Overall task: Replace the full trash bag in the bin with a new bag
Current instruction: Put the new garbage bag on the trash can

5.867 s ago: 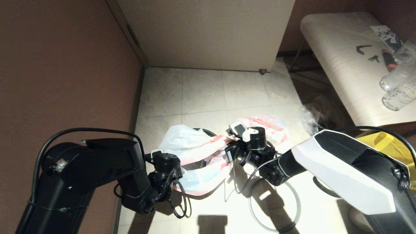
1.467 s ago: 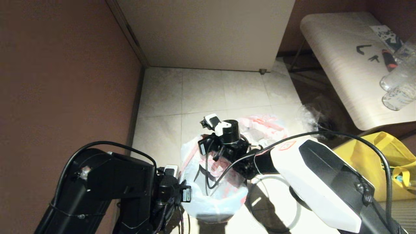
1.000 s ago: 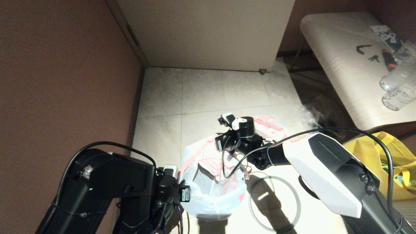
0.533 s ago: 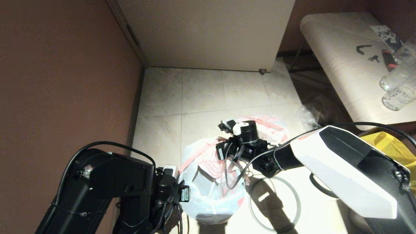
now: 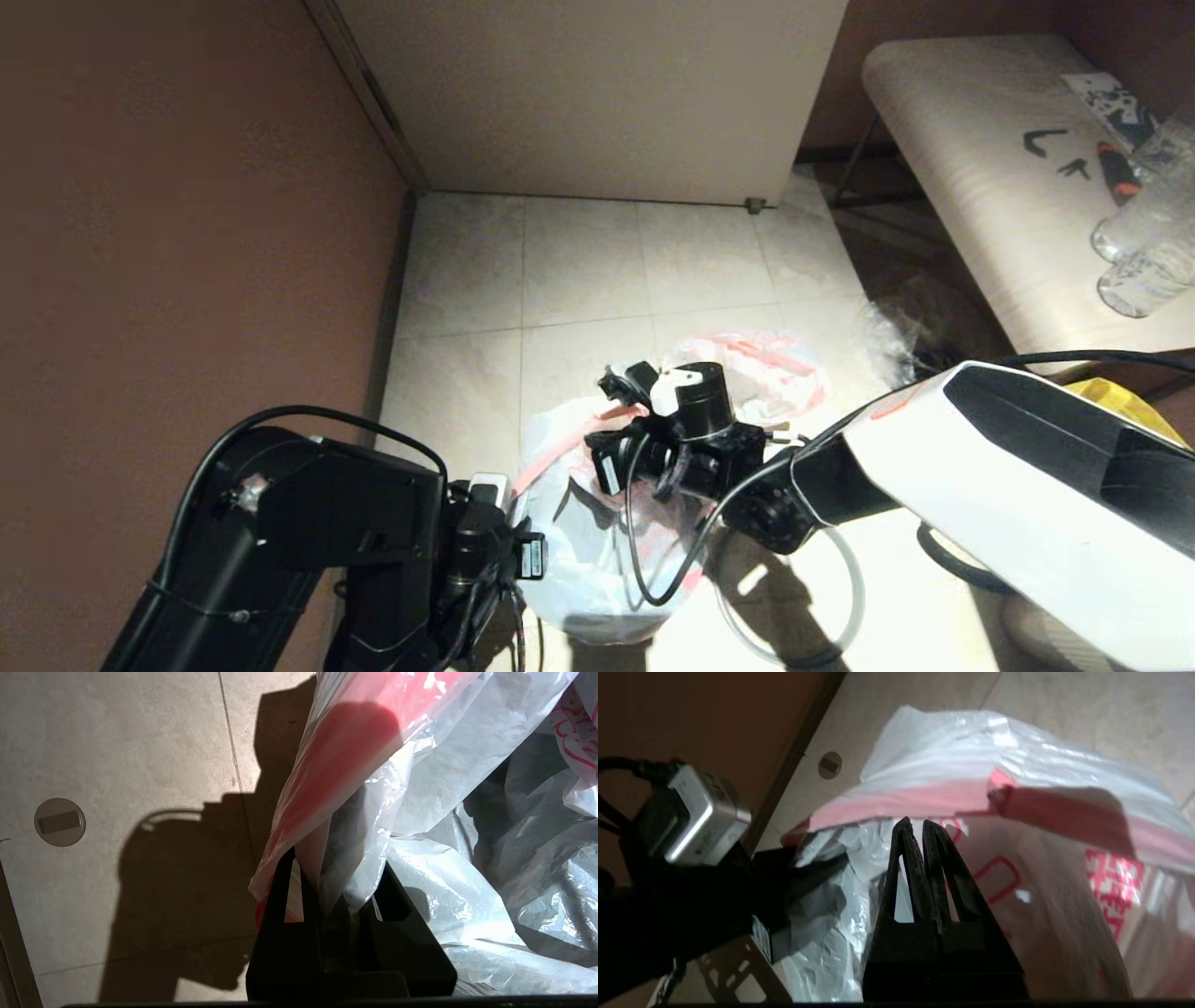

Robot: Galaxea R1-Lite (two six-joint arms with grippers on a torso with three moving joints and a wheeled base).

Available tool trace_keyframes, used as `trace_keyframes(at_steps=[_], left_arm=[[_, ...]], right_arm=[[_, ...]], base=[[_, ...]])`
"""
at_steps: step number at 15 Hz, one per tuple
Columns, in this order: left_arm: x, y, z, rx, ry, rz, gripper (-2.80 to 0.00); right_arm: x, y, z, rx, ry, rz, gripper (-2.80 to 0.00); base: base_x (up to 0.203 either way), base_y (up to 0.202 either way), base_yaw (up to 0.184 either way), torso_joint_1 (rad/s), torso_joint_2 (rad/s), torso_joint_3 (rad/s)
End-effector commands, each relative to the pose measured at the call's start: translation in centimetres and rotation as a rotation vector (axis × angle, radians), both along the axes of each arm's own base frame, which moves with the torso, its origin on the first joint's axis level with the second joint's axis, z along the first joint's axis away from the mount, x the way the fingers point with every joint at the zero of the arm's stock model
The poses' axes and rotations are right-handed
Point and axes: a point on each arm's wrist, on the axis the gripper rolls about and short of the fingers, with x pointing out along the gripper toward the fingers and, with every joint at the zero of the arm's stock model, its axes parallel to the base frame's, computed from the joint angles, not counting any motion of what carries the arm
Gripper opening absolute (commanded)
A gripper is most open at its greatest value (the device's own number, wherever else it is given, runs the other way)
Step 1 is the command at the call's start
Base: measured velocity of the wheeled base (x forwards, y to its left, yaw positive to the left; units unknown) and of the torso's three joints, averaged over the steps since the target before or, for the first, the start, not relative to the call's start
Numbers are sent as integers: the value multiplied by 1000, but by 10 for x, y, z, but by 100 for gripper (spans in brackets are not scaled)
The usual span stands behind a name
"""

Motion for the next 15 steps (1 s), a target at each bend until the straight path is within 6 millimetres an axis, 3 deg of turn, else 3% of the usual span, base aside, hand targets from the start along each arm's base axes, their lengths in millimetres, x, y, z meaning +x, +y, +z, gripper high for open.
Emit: trace_keyframes(at_steps=[1, 5, 7, 9, 11, 15], left_arm=[[0, 0, 1, -5, -9, 2, -280], [0, 0, 1, -5, -9, 2, -280], [0, 0, 1, -5, -9, 2, -280], [0, -1, 1, -5, -10, 2, -280], [1, 0, 1, -5, -10, 4, -280], [-1, -1, 2, -7, -8, -1, -280]], right_arm=[[6, 10, -8, 7, -8, 9, -280], [15, 25, -12, -13, 6, 19, -280], [4, 23, -9, -25, 18, 32, -280], [-12, 22, -15, -42, 35, 53, -280], [-15, 26, -25, -53, 37, 65, -280], [-1, 38, -35, -33, 14, 57, -280]], base=[[0, 0, 0, 0, 0, 0], [0, 0, 0, 0, 0, 0], [0, 0, 0, 0, 0, 0], [0, 0, 0, 0, 0, 0], [0, 0, 0, 0, 0, 0], [0, 0, 0, 0, 0, 0]])
